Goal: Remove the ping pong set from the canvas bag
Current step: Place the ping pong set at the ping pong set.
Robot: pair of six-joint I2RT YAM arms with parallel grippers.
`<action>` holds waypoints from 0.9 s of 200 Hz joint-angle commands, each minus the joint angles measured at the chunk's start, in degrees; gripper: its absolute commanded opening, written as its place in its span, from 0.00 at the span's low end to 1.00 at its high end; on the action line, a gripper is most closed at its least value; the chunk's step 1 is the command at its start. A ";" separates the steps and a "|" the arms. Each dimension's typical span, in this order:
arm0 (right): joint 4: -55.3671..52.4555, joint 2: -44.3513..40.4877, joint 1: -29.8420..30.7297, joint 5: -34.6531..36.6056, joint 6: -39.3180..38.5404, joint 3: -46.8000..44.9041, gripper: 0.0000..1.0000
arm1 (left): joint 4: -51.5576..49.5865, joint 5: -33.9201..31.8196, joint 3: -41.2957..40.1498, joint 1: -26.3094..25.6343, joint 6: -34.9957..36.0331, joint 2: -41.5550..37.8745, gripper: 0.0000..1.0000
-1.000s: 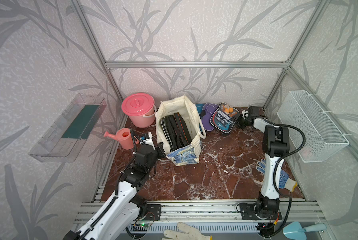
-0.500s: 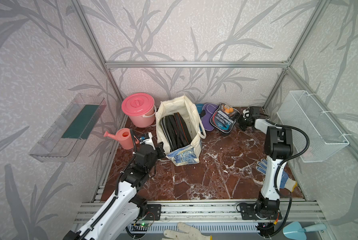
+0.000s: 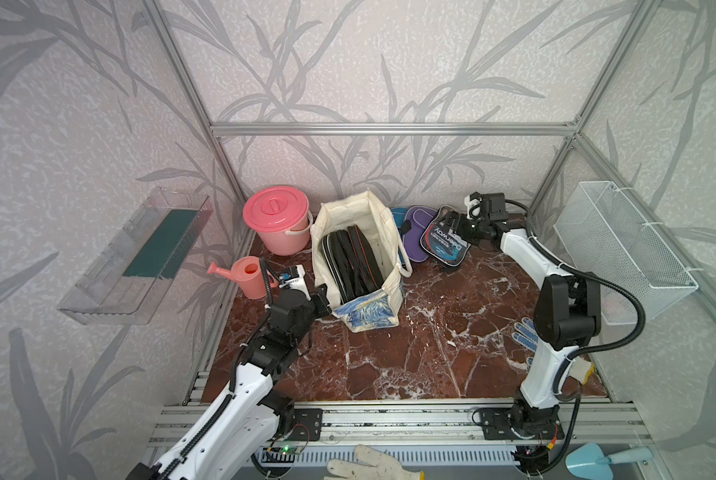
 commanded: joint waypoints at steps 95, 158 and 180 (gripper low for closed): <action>-18.15 -11.71 19.22 10.00 -11.80 16.06 0.99 | 2.00 1.38 -0.06 -0.12 0.18 1.39 0.00; -25.62 -8.48 28.25 10.95 -16.03 27.41 0.99 | 2.72 1.47 0.37 -0.13 0.24 2.83 0.00; -27.96 -6.13 31.30 11.03 -17.57 30.45 0.99 | 2.47 1.28 0.47 -0.17 0.13 2.57 0.00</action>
